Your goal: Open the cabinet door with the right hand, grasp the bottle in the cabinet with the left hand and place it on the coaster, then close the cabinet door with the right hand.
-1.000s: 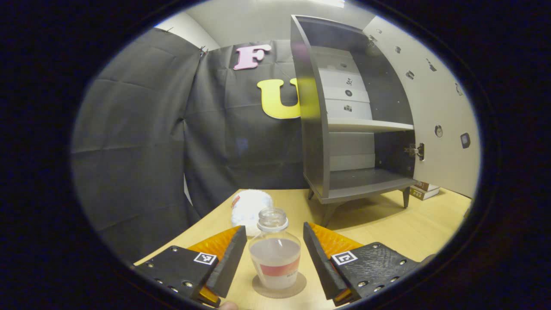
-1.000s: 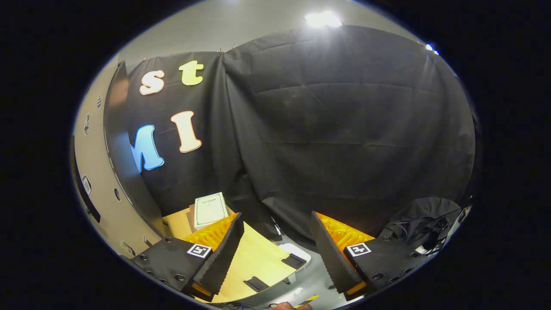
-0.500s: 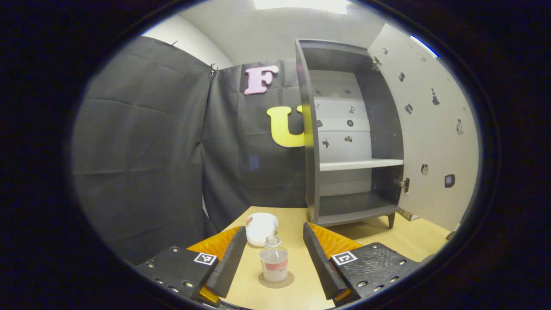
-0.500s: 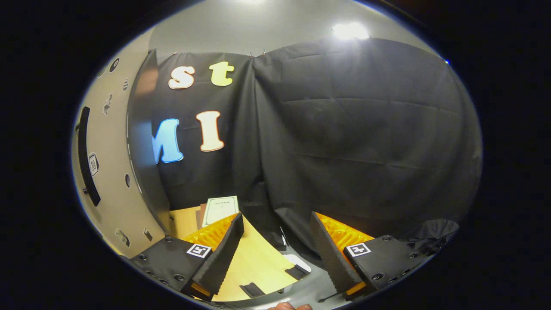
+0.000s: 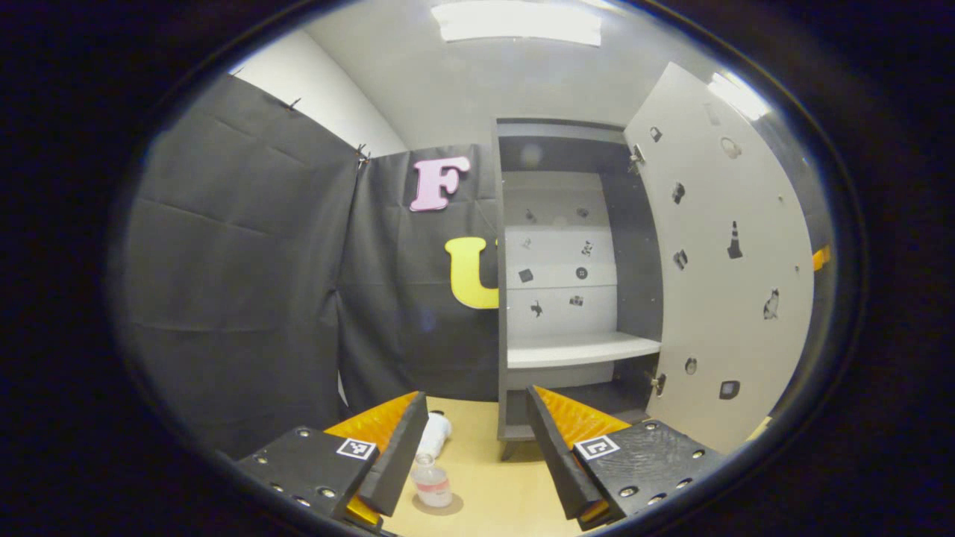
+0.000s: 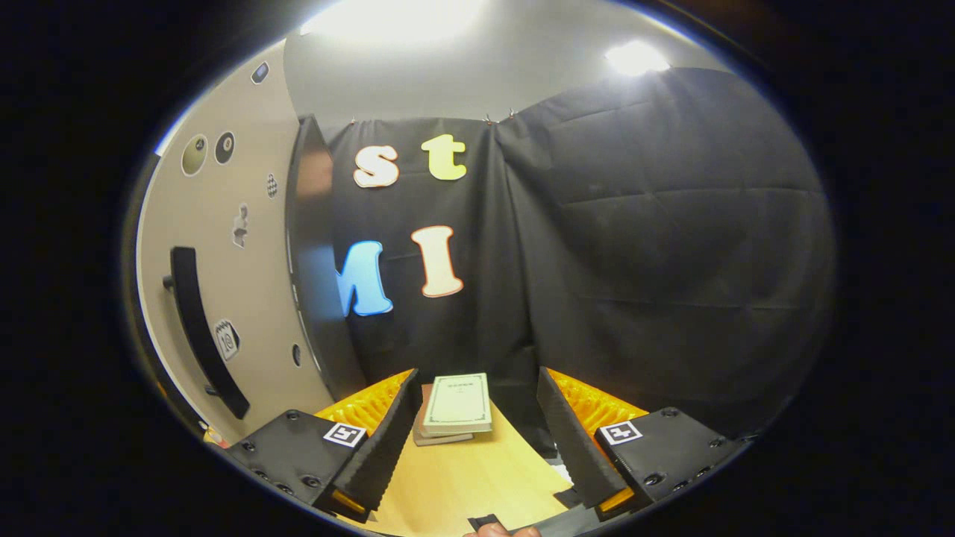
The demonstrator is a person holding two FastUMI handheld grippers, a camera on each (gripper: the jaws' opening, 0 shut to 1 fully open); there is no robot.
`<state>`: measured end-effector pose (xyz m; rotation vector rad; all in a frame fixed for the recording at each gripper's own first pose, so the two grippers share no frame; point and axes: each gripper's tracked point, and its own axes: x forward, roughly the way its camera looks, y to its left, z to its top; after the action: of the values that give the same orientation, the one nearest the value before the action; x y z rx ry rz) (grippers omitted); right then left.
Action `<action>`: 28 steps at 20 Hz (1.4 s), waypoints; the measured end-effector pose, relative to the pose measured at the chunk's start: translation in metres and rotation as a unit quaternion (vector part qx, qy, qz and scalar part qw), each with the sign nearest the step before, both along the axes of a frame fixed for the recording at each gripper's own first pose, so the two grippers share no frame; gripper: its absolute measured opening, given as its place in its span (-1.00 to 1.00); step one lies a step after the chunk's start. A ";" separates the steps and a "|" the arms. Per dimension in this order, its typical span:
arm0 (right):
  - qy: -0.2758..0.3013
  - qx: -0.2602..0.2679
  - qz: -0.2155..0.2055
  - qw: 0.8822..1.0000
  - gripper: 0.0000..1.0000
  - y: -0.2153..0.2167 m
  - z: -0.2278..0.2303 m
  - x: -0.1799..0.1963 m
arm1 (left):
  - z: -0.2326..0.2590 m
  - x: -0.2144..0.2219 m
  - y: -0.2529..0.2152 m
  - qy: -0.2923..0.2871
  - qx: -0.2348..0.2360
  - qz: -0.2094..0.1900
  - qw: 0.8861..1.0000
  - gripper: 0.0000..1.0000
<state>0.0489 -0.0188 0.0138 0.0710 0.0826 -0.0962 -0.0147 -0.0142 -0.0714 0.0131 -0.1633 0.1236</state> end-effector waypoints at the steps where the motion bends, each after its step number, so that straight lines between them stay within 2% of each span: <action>1: -0.003 -0.002 0.015 1.000 0.96 0.006 0.003 0.001 | 0.004 -0.001 -0.005 -0.002 -0.002 -0.001 1.000 0.62; 2: -0.007 -0.005 0.031 0.999 0.96 0.012 0.008 0.002 | 0.007 -0.003 -0.010 -0.003 -0.006 -0.003 1.000 0.59; 3: -0.010 -0.008 0.044 0.999 0.86 0.016 0.011 0.004 | 0.011 -0.004 -0.014 -0.006 -0.011 -0.003 1.000 0.59; 4: -0.013 -0.008 0.056 0.998 0.95 0.021 0.013 0.003 | 0.013 -0.006 -0.020 -0.002 -0.016 -0.006 1.000 0.75; 7: -0.015 0.000 0.100 0.995 0.96 0.041 0.017 0.004 | 0.011 -0.012 -0.028 0.021 -0.025 0.012 0.999 0.76; 8: -0.016 -0.003 0.113 0.993 0.86 0.046 0.018 0.006 | 0.013 -0.013 -0.030 0.028 -0.029 0.016 0.999 0.80; 9: -0.018 -0.007 0.124 0.992 0.96 0.047 0.019 0.005 | 0.016 -0.016 -0.033 0.032 -0.033 0.018 0.999 0.76; 10: -0.023 -0.009 0.134 0.991 0.96 0.050 0.023 0.005 | 0.019 -0.018 -0.036 0.036 -0.034 0.022 0.999 0.76; 15: -0.023 -0.004 0.203 0.979 0.95 0.086 0.029 0.015 | 0.029 -0.034 -0.041 0.055 -0.028 0.050 0.997 0.77; 16: -0.022 -0.001 0.221 0.975 0.86 0.096 0.031 0.014 | 0.028 -0.039 -0.038 0.070 -0.025 0.062 0.995 0.76; 17: -0.020 0.003 0.236 0.972 0.86 0.104 0.031 0.013 | 0.027 -0.042 -0.033 0.083 -0.021 0.075 0.994 0.80; 18: -0.021 0.005 0.247 0.969 0.95 0.110 0.034 0.012 | 0.030 -0.046 -0.031 0.089 -0.019 0.084 0.992 0.80; 19: -0.024 0.006 0.254 0.967 0.95 0.115 0.038 0.010 | 0.034 -0.049 -0.033 0.090 -0.019 0.085 0.992 0.76; 21: -0.027 0.006 0.256 0.966 0.95 0.120 0.043 0.006 | 0.039 -0.049 -0.036 0.083 -0.019 0.069 0.994 0.76; 25: -0.017 -0.006 0.230 0.973 0.95 0.122 0.047 -0.003 | 0.041 -0.041 -0.016 0.097 -0.020 0.059 0.993 0.76; 28: -0.021 -0.040 0.190 0.981 0.95 0.126 0.053 -0.011 | 0.050 -0.030 0.001 0.092 -0.039 0.025 0.995 0.77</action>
<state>0.0375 0.1077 0.0666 -0.0240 0.0484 0.2832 -0.0448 -0.0132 -0.0216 -0.0498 0.0262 0.1789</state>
